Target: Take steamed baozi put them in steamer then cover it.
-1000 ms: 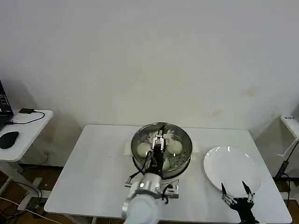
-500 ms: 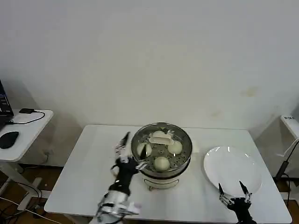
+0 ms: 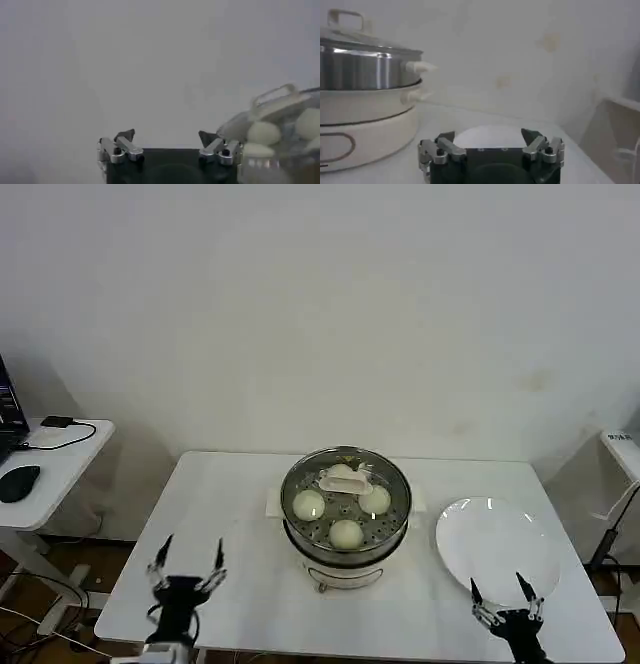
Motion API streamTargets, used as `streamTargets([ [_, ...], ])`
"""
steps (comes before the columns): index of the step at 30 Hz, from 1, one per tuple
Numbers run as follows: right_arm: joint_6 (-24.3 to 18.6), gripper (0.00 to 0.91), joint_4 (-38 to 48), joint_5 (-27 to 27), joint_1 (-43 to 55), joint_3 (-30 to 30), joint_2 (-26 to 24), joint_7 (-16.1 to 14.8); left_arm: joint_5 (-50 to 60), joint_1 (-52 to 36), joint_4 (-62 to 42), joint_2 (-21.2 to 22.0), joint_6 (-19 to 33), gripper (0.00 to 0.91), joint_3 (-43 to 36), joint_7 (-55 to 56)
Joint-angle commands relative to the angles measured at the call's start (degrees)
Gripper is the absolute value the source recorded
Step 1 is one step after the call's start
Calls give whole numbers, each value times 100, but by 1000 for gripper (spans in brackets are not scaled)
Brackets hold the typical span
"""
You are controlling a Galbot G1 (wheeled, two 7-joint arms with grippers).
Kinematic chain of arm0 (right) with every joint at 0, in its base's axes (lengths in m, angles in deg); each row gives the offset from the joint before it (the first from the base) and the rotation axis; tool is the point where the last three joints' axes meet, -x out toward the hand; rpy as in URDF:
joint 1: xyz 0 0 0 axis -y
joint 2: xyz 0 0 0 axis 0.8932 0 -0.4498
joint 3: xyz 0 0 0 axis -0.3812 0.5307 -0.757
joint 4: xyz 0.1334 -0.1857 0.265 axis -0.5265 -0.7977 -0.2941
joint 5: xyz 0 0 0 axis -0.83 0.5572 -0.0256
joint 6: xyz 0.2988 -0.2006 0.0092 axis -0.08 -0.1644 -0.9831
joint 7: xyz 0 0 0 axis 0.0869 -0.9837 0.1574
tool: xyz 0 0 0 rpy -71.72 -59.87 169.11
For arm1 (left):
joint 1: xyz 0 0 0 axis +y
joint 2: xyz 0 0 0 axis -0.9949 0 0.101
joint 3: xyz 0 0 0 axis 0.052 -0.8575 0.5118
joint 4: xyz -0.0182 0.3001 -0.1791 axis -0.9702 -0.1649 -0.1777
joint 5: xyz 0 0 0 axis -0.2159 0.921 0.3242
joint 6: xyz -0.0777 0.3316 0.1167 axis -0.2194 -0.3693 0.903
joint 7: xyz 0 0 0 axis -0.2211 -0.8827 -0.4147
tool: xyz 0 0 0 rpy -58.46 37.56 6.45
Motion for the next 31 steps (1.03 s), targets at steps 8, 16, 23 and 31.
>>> streamTargets([
  [8, 377, 907, -377, -70, -275, 99, -17, -9, -1138, 382, -744, -39, 341, 907, 782, -62],
  [16, 504, 907, -435, -75, -326, 210, 0, -29, -1032, 360, -778, -55, 60, 907, 732, -156],
  [23, 967, 907, -600, -99, -412, 333, -12, 96, -996, 395, -769, -53, -27, 907, 698, -208],
  [31, 1213, 907, -719, -89, -400, 410, 28, 204, -825, 428, -779, -43, 71, 907, 545, -263],
])
